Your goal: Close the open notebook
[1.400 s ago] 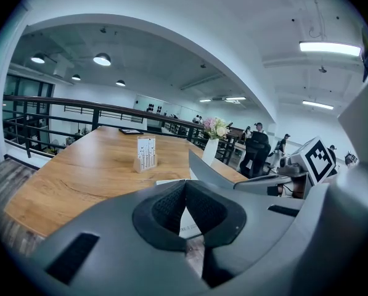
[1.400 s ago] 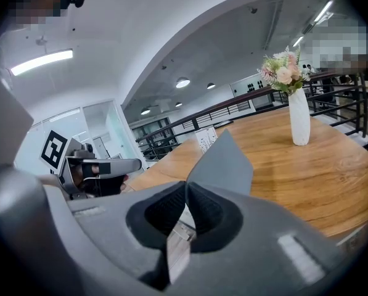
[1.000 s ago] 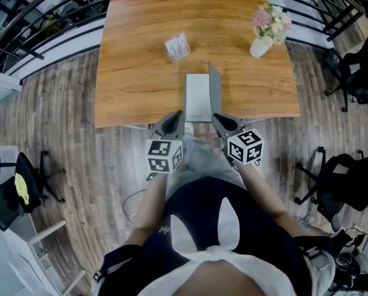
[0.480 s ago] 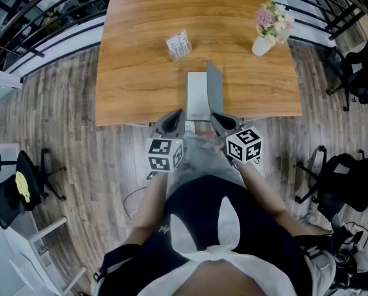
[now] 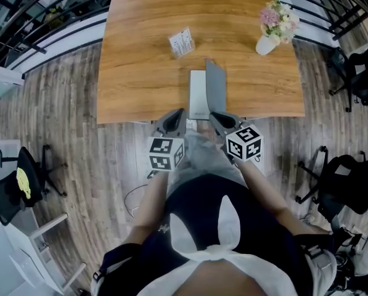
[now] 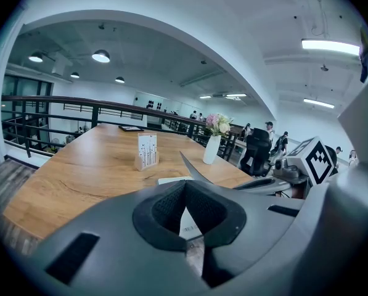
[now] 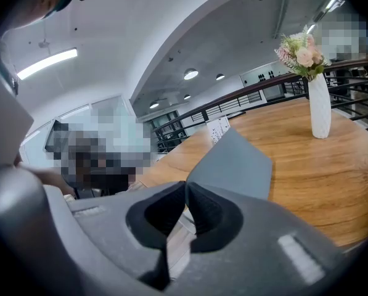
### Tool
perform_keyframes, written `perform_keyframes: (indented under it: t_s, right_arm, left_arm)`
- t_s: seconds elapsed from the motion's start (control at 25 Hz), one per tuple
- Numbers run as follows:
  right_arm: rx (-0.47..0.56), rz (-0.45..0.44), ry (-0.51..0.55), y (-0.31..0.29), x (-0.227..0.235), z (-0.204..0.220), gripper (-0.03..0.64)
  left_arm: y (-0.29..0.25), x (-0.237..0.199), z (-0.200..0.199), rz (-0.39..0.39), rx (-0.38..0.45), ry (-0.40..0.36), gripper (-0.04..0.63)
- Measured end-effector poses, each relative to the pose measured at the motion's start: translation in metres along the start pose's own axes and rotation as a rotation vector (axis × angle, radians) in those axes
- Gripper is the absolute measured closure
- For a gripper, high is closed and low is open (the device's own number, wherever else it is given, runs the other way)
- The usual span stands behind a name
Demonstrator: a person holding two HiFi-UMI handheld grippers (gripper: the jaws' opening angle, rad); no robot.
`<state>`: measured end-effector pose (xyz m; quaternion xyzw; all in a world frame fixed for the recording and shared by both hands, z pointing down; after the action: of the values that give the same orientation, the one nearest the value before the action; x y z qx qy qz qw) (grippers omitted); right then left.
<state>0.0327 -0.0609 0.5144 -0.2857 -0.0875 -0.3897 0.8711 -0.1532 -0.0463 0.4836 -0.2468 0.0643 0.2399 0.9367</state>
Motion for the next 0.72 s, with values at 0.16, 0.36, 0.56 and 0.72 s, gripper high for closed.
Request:
perform_keyframes:
  t_s: [0.16, 0.36, 0.56, 0.72]
  right_arm:
    - [-0.012, -0.006, 0.001, -0.005, 0.0, -0.001, 0.6]
    - [-0.026, -0.012, 0.003, -0.011, -0.002, -0.001, 0.6]
    - [-0.04, -0.016, 0.008, -0.018, -0.003, 0.001, 0.6]
    - [-0.053, -0.021, 0.009, -0.023, -0.006, 0.002, 0.6]
  left_arm:
    - [-0.002, -0.005, -0.002, -0.004, -0.002, 0.005, 0.578]
    - [-0.003, -0.008, -0.002, -0.002, -0.002, 0.012, 0.578]
    - [-0.005, -0.013, -0.001, -0.002, -0.006, 0.016, 0.578]
    - [-0.005, -0.016, 0.0, -0.003, -0.01, 0.02, 0.578]
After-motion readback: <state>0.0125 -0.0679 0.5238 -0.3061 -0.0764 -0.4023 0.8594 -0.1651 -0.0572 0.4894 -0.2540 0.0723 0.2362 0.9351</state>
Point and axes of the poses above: the fingertips, and each gripper's own axes: y backward along the fingers, x to its right, z out of its underside, the point moved 8 cm from there along y, backward along the fingers, and after that the axes turned 1 degree about z, right-handed, at the moved point
